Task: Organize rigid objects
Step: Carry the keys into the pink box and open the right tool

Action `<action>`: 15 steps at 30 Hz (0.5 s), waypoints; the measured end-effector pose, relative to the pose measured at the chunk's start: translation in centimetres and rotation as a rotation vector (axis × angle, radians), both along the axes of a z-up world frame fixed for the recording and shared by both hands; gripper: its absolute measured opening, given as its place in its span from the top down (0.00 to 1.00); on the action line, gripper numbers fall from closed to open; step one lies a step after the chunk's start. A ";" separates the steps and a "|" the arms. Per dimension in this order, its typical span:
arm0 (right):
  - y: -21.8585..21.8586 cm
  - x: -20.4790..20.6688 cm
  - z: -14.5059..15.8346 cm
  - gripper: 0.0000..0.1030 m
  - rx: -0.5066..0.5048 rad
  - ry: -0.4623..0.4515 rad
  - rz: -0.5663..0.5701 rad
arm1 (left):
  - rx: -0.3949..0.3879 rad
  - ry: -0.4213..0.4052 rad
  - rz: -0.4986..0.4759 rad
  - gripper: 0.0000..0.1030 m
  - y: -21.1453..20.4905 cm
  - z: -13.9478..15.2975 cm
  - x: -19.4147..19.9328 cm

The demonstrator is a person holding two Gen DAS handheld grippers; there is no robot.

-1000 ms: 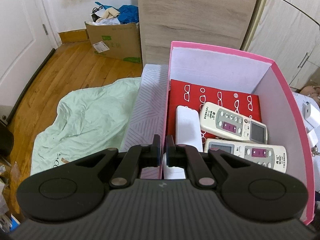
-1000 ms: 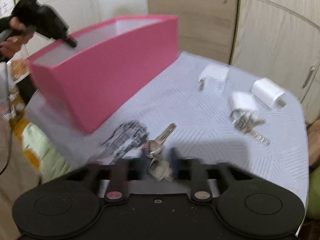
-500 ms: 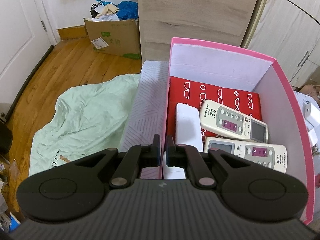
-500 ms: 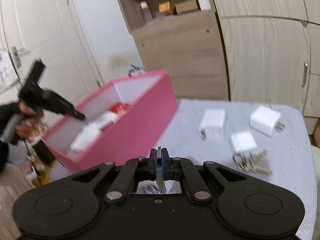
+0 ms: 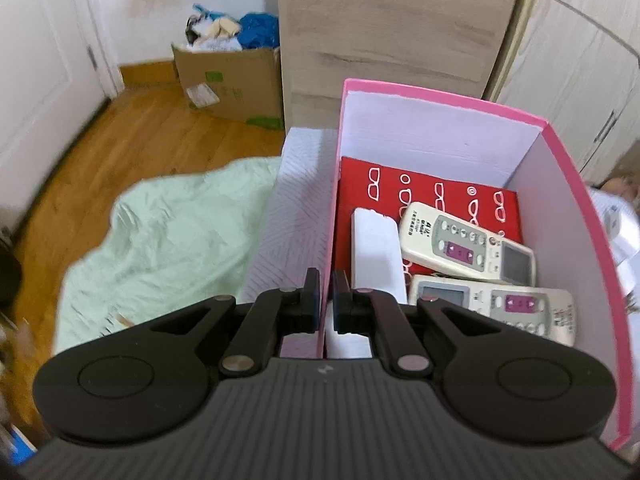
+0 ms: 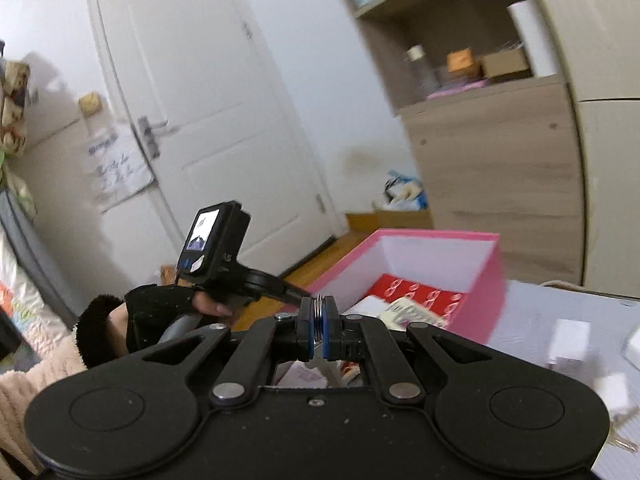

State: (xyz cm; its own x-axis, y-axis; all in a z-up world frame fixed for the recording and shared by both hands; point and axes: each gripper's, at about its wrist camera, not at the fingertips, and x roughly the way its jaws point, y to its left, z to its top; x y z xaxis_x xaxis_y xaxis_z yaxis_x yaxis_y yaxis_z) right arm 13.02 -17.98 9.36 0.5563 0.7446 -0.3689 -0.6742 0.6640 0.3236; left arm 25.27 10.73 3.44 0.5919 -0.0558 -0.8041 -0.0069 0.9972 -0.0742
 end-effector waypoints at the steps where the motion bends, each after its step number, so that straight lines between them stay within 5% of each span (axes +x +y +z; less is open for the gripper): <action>1: 0.7 0.4 -0.2 0.94 -0.018 0.012 0.007 | -0.010 0.000 0.000 0.95 0.2 0.0 -0.2; 10: 5.9 6.2 -4.7 0.94 -0.334 0.039 -0.094 | 0.017 -0.011 -0.008 0.95 -0.2 0.1 -0.6; 15: 7.6 8.5 -5.4 0.94 -0.489 -0.037 -0.162 | 0.012 -0.008 -0.011 0.95 -0.1 0.1 -0.5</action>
State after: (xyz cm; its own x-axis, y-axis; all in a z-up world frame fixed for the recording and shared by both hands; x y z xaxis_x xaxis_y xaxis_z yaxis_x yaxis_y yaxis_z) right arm 21.48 -10.41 3.95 0.6694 0.3936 -0.6301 -0.5557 0.8282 -0.0730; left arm 24.80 10.65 3.53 0.5977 -0.0522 -0.8000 0.0044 0.9981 -0.0618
